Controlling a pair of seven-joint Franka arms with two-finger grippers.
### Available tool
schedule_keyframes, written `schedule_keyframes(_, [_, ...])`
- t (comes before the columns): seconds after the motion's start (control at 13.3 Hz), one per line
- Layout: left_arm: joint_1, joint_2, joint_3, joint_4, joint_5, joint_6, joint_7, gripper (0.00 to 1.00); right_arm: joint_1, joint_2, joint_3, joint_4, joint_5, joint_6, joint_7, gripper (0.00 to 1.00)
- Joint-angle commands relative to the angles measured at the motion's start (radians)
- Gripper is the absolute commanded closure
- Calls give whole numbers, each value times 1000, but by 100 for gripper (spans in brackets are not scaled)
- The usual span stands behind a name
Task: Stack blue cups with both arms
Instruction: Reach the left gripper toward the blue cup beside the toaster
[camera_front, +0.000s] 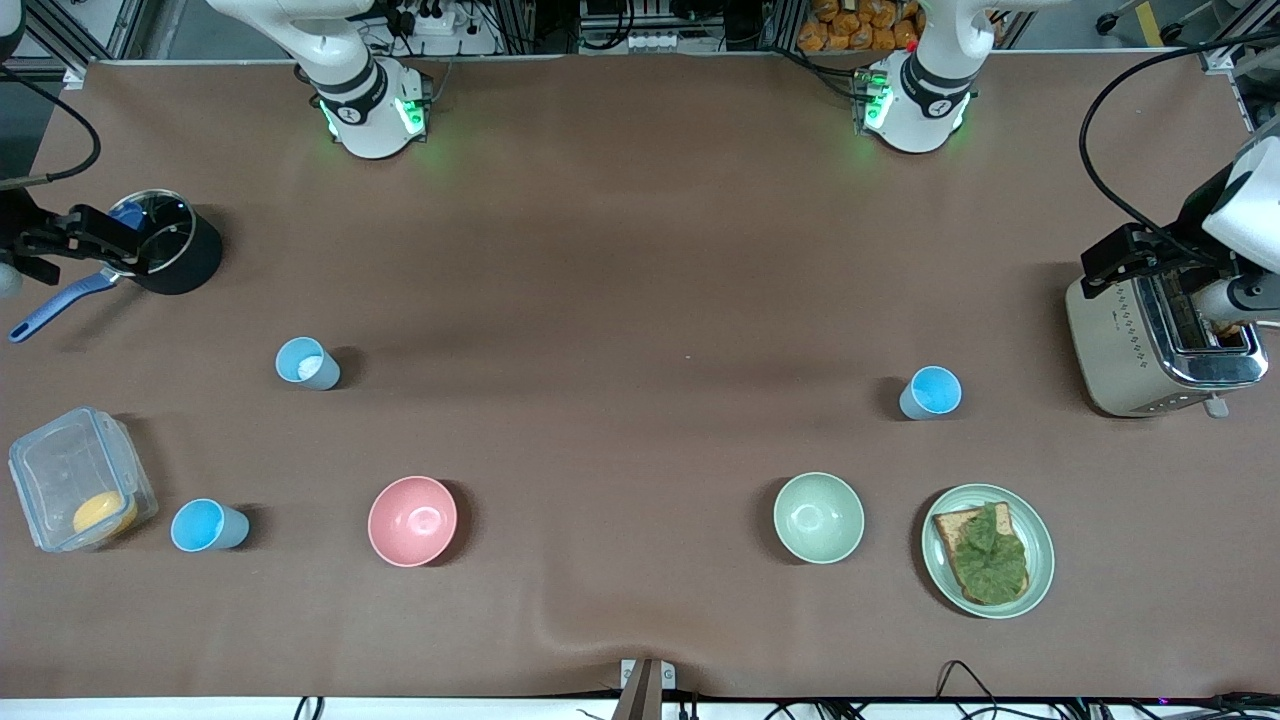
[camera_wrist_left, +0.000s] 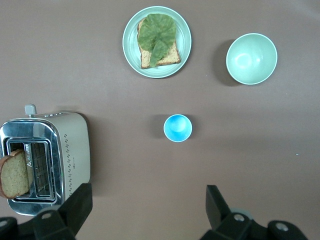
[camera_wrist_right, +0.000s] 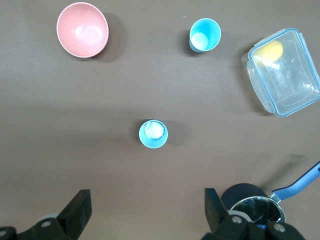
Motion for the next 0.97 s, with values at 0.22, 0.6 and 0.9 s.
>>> schedule_keyframes(0.22, [1,-13,10,-3,-21,-16,8,0,3,-5,1,-4,-15,3,12,0])
schedule_keyframes(0.6, [41,6,11,-88,-62,45,10,0,3,-5,1,-2,-15,3,12,0])
schedule_keyframes(0.9, [42,0,4,-283,-59,247,11,0,-1,-5,3,-4,-12,3,12,0])
